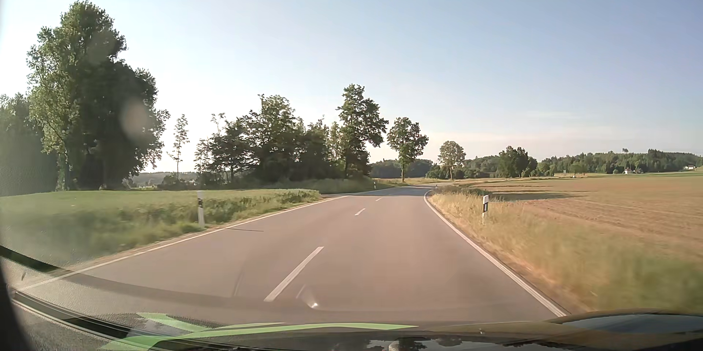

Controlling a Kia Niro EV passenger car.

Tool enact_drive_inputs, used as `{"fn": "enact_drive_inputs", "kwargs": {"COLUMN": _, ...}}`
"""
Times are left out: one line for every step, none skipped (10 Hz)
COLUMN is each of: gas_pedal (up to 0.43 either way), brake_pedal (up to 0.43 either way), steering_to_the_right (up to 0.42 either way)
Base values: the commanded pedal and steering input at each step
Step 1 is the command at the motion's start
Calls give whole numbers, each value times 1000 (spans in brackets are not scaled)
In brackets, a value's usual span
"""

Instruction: Follow the waypoints while adhering to traffic rules and regulations

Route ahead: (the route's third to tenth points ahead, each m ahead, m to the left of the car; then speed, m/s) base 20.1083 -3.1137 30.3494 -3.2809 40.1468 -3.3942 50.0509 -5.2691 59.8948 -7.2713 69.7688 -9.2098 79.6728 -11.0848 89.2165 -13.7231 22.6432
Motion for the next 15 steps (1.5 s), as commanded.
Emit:
{"fn": "enact_drive_inputs", "kwargs": {"gas_pedal": 209, "brake_pedal": 0, "steering_to_the_right": 20}}
{"fn": "enact_drive_inputs", "kwargs": {"gas_pedal": 220, "brake_pedal": 0, "steering_to_the_right": 20}}
{"fn": "enact_drive_inputs", "kwargs": {"gas_pedal": 228, "brake_pedal": 0, "steering_to_the_right": 20}}
{"fn": "enact_drive_inputs", "kwargs": {"gas_pedal": 240, "brake_pedal": 0, "steering_to_the_right": 20}}
{"fn": "enact_drive_inputs", "kwargs": {"gas_pedal": 240, "brake_pedal": 0, "steering_to_the_right": 20}}
{"fn": "enact_drive_inputs", "kwargs": {"gas_pedal": 240, "brake_pedal": 0, "steering_to_the_right": 20}}
{"fn": "enact_drive_inputs", "kwargs": {"gas_pedal": 240, "brake_pedal": 0, "steering_to_the_right": 20}}
{"fn": "enact_drive_inputs", "kwargs": {"gas_pedal": 240, "brake_pedal": 0, "steering_to_the_right": 20}}
{"fn": "enact_drive_inputs", "kwargs": {"gas_pedal": 240, "brake_pedal": 0, "steering_to_the_right": 19}}
{"fn": "enact_drive_inputs", "kwargs": {"gas_pedal": 240, "brake_pedal": 0, "steering_to_the_right": 19}}
{"fn": "enact_drive_inputs", "kwargs": {"gas_pedal": 240, "brake_pedal": 0, "steering_to_the_right": 19}}
{"fn": "enact_drive_inputs", "kwargs": {"gas_pedal": 240, "brake_pedal": 0, "steering_to_the_right": 18}}
{"fn": "enact_drive_inputs", "kwargs": {"gas_pedal": 260, "brake_pedal": 0, "steering_to_the_right": 16}}
{"fn": "enact_drive_inputs", "kwargs": {"gas_pedal": 287, "brake_pedal": 0, "steering_to_the_right": 15}}
{"fn": "enact_drive_inputs", "kwargs": {"gas_pedal": 287, "brake_pedal": 0, "steering_to_the_right": 15}}
